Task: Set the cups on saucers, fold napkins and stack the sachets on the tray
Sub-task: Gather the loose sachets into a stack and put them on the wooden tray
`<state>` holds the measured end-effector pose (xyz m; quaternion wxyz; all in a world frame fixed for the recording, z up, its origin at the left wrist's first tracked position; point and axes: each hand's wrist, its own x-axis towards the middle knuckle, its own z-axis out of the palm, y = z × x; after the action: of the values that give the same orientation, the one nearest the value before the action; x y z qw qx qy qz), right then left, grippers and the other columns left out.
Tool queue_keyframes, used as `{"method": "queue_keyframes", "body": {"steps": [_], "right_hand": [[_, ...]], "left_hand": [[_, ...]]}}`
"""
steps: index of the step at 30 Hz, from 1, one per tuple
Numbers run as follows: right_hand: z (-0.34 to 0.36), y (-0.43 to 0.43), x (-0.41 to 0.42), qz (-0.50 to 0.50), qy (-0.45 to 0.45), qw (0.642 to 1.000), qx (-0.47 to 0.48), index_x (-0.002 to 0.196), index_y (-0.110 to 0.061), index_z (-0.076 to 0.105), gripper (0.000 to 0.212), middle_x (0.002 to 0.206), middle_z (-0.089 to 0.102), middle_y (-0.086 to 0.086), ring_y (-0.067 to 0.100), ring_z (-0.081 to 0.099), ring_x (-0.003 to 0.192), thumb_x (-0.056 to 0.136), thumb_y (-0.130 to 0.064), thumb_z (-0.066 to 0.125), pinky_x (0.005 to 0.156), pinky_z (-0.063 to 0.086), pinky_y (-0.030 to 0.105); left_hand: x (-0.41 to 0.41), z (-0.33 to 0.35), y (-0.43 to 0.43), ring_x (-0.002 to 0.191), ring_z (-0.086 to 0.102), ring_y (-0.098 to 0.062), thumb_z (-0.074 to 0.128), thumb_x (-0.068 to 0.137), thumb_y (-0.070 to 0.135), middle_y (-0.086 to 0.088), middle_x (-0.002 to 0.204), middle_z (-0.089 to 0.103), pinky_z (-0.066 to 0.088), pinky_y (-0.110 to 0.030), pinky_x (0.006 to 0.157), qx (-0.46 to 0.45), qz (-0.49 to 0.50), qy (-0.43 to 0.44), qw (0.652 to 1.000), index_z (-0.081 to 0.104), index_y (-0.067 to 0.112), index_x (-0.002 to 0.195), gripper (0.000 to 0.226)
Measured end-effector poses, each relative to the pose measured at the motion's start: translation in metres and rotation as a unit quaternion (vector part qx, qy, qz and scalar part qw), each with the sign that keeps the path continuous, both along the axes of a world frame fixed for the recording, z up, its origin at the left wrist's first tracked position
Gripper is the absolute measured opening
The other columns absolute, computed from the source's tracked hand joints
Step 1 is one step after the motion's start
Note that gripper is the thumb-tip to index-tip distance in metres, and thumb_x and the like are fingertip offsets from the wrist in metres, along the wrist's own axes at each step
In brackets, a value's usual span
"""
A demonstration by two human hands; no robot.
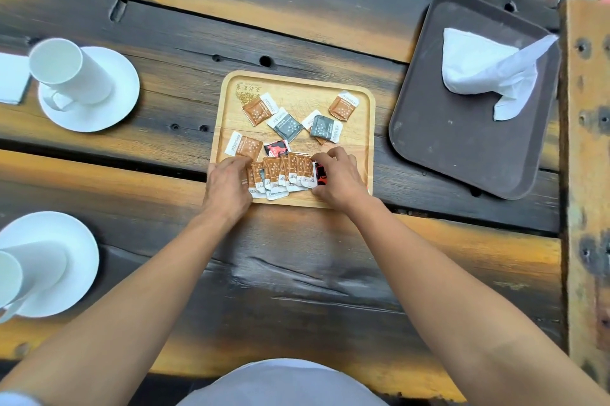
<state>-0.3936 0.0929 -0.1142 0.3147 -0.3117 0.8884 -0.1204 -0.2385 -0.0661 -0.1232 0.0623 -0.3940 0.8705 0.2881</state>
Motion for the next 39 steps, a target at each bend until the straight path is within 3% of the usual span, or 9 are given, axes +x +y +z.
{"method": "queue_keyframes", "body": {"steps": [4, 9, 14, 20, 28, 35, 39], "right_hand": [[-0.001, 0.011, 0.008, -0.016, -0.007, 1.0, -0.011, 0.138, -0.023, 0.048, 0.066, 0.133, 0.04, 0.006, 0.029, 0.036, 0.122, 0.078, -0.019, 0.076, 0.104, 0.039, 0.039], [0.0, 0.018, 0.01, -0.03, -0.005, 0.999, -0.013, 0.141, -0.025, 0.044, 0.072, 0.133, 0.041, 0.006, 0.029, 0.036, 0.123, 0.077, -0.026, 0.078, 0.106, 0.037, 0.039], [0.005, 0.029, 0.004, -0.095, 0.008, 0.995, -0.014, 0.142, -0.025, 0.044, 0.076, 0.14, 0.04, 0.004, 0.028, 0.031, 0.13, 0.075, -0.035, 0.079, 0.11, 0.033, 0.043], [0.008, 0.064, 0.0, -0.093, 0.013, 0.995, 0.02, 0.136, -0.023, 0.052, 0.057, 0.134, 0.042, 0.006, 0.031, 0.034, 0.125, 0.082, -0.011, 0.068, 0.103, 0.035, 0.038], [0.002, 0.06, -0.004, -0.139, 0.006, 0.99, 0.001, 0.116, -0.015, 0.063, 0.044, 0.12, 0.046, 0.006, 0.028, 0.04, 0.119, 0.076, -0.018, 0.08, 0.099, 0.041, 0.04], [0.0, 0.046, -0.007, -0.152, 0.013, 0.988, -0.007, 0.121, -0.011, 0.059, 0.04, 0.118, 0.047, 0.01, 0.032, 0.046, 0.117, 0.085, -0.024, 0.071, 0.098, 0.044, 0.043], [-0.002, 0.041, -0.005, -0.103, 0.048, 0.993, -0.044, 0.134, -0.017, 0.053, 0.051, 0.135, 0.046, 0.009, 0.032, 0.036, 0.129, 0.085, -0.019, 0.064, 0.104, 0.041, 0.046]], "left_hand": [[-0.009, -0.003, -0.003, 0.128, 0.046, -0.025, 0.06, 0.075, -0.011, -0.004, 0.138, 0.057, 0.028, -0.026, 0.11, 0.008, -0.033, 0.004, 0.999, 0.053, 0.016, 0.139, 0.07], [-0.013, 0.005, -0.001, 0.116, 0.041, -0.026, 0.059, 0.076, -0.003, -0.003, 0.129, 0.062, 0.04, -0.035, 0.101, -0.024, -0.012, -0.008, 1.0, 0.055, 0.019, 0.135, 0.063], [-0.037, 0.012, 0.019, 0.127, 0.04, -0.026, 0.055, 0.084, 0.006, -0.005, 0.136, 0.054, 0.034, -0.04, 0.111, -0.02, -0.113, 0.031, 0.993, 0.046, 0.016, 0.142, 0.059], [-0.066, 0.007, 0.038, 0.133, 0.033, -0.03, 0.057, 0.091, 0.032, 0.0, 0.147, 0.044, 0.03, -0.043, 0.107, -0.022, -0.217, -0.036, 0.975, 0.037, 0.021, 0.147, 0.06], [-0.053, -0.003, 0.049, 0.128, 0.033, -0.029, 0.057, 0.091, 0.032, 0.001, 0.145, 0.047, 0.027, -0.041, 0.104, -0.036, -0.222, -0.025, 0.974, 0.04, 0.023, 0.144, 0.057], [-0.045, 0.002, 0.041, 0.136, 0.028, -0.025, 0.056, 0.091, 0.04, 0.003, 0.15, 0.042, 0.022, -0.043, 0.111, -0.015, -0.248, 0.0, 0.969, 0.034, 0.027, 0.148, 0.062], [-0.023, 0.004, 0.021, 0.142, 0.02, -0.022, 0.057, 0.088, 0.05, 0.002, 0.155, 0.031, 0.022, -0.048, 0.117, -0.017, -0.098, 0.025, 0.995, 0.032, 0.028, 0.149, 0.07]]}}
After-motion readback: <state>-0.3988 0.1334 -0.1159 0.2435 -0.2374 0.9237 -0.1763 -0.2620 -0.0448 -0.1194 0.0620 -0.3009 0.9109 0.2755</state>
